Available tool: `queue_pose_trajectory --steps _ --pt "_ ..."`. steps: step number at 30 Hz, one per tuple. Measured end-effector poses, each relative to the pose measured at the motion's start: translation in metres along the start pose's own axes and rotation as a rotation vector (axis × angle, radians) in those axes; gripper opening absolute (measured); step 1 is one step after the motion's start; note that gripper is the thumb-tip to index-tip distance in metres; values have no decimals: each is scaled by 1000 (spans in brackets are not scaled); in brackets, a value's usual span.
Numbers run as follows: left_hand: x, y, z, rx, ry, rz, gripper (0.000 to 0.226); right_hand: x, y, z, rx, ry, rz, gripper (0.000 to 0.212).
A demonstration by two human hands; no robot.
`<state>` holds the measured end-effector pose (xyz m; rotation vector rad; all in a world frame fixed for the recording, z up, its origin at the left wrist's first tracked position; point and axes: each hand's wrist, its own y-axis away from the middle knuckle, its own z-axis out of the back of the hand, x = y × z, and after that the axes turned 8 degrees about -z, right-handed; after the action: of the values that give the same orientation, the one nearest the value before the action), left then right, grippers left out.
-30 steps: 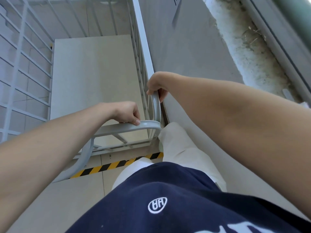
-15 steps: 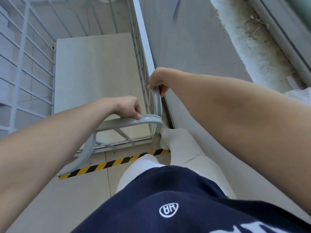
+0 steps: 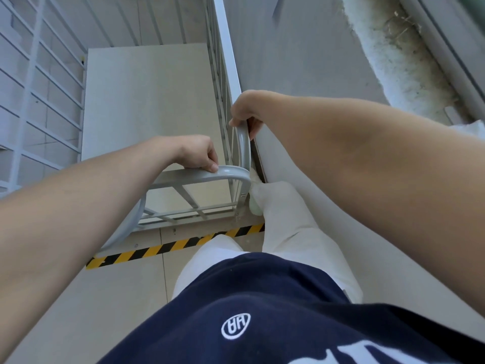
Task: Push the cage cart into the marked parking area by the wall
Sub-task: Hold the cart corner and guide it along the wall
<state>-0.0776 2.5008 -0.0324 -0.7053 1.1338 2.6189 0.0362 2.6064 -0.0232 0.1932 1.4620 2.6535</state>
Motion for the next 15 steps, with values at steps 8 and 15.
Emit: queue_pose_trajectory --steps 8,15 --pt "3 -4 1 32 25 8 12 2 -7 4 0 -24 21 46" --pt "8 -5 3 26 46 -10 15 8 -18 14 76 -34 32 44"
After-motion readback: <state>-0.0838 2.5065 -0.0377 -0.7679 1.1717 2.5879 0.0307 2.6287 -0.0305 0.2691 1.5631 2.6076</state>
